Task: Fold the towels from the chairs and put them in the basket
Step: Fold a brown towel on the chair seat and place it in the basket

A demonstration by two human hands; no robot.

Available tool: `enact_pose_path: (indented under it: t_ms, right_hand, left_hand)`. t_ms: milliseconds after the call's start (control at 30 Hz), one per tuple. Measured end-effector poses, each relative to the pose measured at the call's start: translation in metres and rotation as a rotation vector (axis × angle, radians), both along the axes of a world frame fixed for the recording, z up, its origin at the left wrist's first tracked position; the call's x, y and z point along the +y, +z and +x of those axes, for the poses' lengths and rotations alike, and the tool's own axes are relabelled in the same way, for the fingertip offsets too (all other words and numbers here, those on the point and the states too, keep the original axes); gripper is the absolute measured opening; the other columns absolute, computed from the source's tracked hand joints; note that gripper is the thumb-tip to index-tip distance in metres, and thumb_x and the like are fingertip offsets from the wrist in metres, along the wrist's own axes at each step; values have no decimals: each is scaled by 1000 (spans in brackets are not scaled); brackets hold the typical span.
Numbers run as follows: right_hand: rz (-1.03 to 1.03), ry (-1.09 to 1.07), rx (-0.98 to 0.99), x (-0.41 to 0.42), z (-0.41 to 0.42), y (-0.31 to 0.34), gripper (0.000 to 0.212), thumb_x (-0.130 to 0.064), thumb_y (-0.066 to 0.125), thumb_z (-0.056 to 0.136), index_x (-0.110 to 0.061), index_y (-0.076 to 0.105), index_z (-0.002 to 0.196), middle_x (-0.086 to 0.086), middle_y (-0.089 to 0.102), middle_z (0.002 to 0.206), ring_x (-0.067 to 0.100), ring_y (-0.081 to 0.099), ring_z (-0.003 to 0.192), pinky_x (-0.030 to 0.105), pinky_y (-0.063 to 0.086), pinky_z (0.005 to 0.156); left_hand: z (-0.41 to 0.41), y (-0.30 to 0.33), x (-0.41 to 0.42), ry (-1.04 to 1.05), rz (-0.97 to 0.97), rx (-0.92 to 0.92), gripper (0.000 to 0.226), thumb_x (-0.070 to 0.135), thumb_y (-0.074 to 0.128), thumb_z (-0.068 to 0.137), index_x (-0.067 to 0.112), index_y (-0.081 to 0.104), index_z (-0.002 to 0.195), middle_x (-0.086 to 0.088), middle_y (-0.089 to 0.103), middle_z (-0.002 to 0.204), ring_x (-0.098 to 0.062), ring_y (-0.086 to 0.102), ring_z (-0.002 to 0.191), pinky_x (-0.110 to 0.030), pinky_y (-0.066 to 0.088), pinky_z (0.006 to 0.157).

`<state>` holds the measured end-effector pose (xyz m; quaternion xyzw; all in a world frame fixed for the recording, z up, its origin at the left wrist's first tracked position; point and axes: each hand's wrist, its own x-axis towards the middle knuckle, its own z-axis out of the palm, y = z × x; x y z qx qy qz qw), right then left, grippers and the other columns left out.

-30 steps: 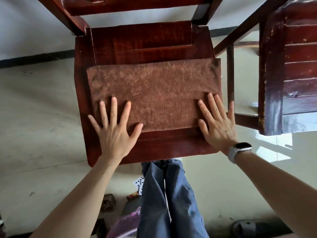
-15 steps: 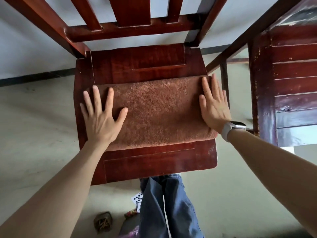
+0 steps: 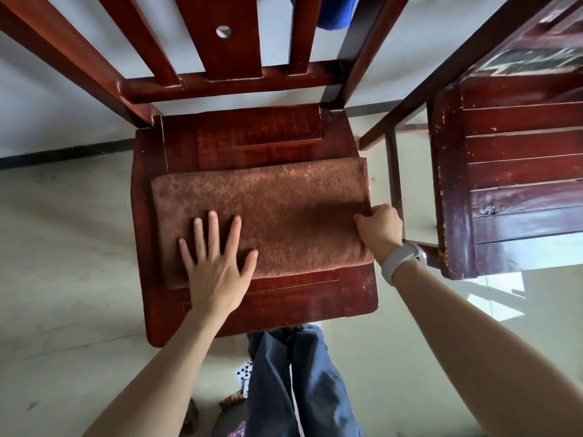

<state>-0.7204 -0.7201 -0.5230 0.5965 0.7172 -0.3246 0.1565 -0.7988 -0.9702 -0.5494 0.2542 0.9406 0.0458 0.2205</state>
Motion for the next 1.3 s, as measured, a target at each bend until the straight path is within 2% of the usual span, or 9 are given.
enact_pose_path:
  t_ms: [267, 400, 600, 700, 800, 900, 1033, 1167, 1300]
  right_hand:
    - [-16, -29, 45, -5, -2, 12, 20, -12, 57, 73, -3, 47, 58, 6, 46, 55, 28, 44, 55, 28, 33, 51]
    - [-47, -41, 93, -7, 4, 15, 22, -11, 60, 77, 10, 62, 84, 14, 58, 72, 29, 54, 71, 29, 40, 62]
    - [-56, -45, -9, -10, -1, 8, 24, -12, 60, 79, 8, 63, 90, 25, 65, 94, 35, 57, 82, 33, 43, 68]
    - [14, 43, -59, -13, -1, 6, 29, -19, 59, 77, 1, 59, 97, 18, 59, 100, 35, 54, 95, 40, 46, 83]
    - [37, 16, 100, -18, 3, 8, 32, -18, 60, 77, -5, 53, 106, 6, 54, 91, 24, 50, 84, 34, 43, 80]
    - [-155, -206, 367, -14, 7, 17, 27, -20, 64, 82, -4, 62, 103, 0, 62, 81, 17, 58, 78, 30, 49, 73]
    - [-387, -368, 439, -3, 3, 34, 9, -17, 60, 86, -19, 66, 79, 3, 66, 79, 25, 64, 84, 50, 53, 86]
    - [-440, -181, 551, -12, -14, 59, 16, -16, 63, 85, -18, 59, 101, 3, 64, 87, 24, 63, 88, 45, 54, 84]
    - [-491, 112, 622, -58, -52, 89, 23, -15, 63, 84, -16, 53, 105, 7, 61, 84, 19, 62, 73, 34, 53, 64]
  left_hand:
    - [-4, 7, 0, -6, -14, -36, 69, 53, 45, 87, 30, 17, 146, -8, 2, 157, -31, -3, 144, -57, 3, 111]
    - [-9, 12, -4, -36, -7, -68, 69, 52, 45, 87, 31, 15, 146, -6, -2, 157, -28, -6, 144, -55, 3, 112]
    - [-12, 9, -6, -43, -1, -87, 69, 53, 43, 87, 35, 10, 146, -3, -7, 157, -25, -11, 143, -53, 0, 113]
    - [-11, 6, -8, -44, 9, -72, 69, 53, 43, 87, 35, 11, 146, -3, -6, 157, -25, -10, 144, -53, 0, 113]
    - [-11, 6, -9, -45, 28, -58, 69, 52, 45, 86, 35, 14, 145, -3, -2, 157, -26, -7, 144, -53, 2, 113]
    - [-12, 7, -10, -53, 38, -73, 69, 51, 46, 87, 34, 15, 145, -3, -2, 157, -26, -6, 144, -53, 2, 113]
    - [-14, 13, -9, -36, 55, -104, 66, 47, 48, 88, 34, 17, 145, -2, -2, 157, -24, -7, 144, -50, 0, 114]
    - [-20, 31, -4, 240, 396, -194, 42, 24, 55, 90, 16, 50, 131, -6, 35, 148, -22, 21, 141, -38, 13, 113]
    - [-20, 56, -17, 883, 762, -520, 22, 12, 53, 91, 16, 62, 110, 1, 62, 113, -16, 54, 115, -23, 38, 98]
